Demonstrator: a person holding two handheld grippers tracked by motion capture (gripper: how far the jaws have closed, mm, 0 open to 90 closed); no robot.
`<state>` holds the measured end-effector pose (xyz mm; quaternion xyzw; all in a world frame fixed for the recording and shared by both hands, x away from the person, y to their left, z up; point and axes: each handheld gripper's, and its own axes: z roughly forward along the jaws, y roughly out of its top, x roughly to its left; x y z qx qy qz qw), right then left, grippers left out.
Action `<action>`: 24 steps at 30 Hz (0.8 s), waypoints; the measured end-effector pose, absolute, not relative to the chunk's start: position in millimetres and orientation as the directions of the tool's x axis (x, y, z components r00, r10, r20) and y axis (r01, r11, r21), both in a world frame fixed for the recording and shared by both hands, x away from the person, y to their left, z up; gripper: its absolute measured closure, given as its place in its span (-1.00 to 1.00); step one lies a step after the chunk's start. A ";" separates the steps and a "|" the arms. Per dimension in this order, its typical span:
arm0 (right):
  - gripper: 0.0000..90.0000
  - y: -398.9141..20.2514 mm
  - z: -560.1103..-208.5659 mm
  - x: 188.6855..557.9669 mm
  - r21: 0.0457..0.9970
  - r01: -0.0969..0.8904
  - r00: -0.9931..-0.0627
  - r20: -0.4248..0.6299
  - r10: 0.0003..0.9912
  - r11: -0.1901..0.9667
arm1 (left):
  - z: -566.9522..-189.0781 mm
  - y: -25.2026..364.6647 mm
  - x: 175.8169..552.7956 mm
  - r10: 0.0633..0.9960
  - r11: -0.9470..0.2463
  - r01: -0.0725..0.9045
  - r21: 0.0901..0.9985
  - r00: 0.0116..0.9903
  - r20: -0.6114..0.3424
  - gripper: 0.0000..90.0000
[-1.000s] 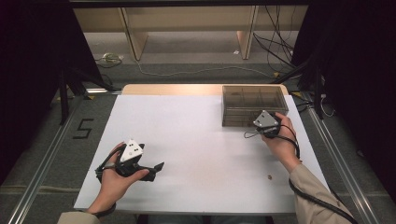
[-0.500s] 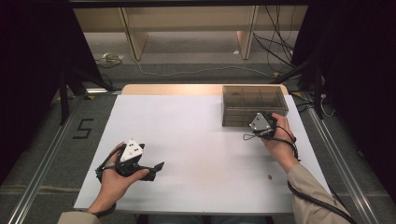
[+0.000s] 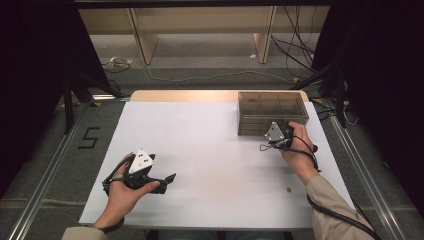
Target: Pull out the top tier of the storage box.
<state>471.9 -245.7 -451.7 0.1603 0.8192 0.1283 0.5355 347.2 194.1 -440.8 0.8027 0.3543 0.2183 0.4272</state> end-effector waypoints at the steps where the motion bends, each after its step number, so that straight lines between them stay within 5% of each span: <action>1: 0.76 -245.5 -451.9 471.6 0.379 0.127 -0.373 -0.838 0.399 0.916 | -440.8 194.1 347.2 0.755 -0.384 0.382 0.841 0.654 0.048 -0.89; 24: 0.76 -243.0 -452.7 470.6 0.380 0.133 -0.363 -0.841 0.401 0.916 | -441.4 193.7 347.4 0.755 -0.385 0.382 0.840 0.654 0.049 -0.89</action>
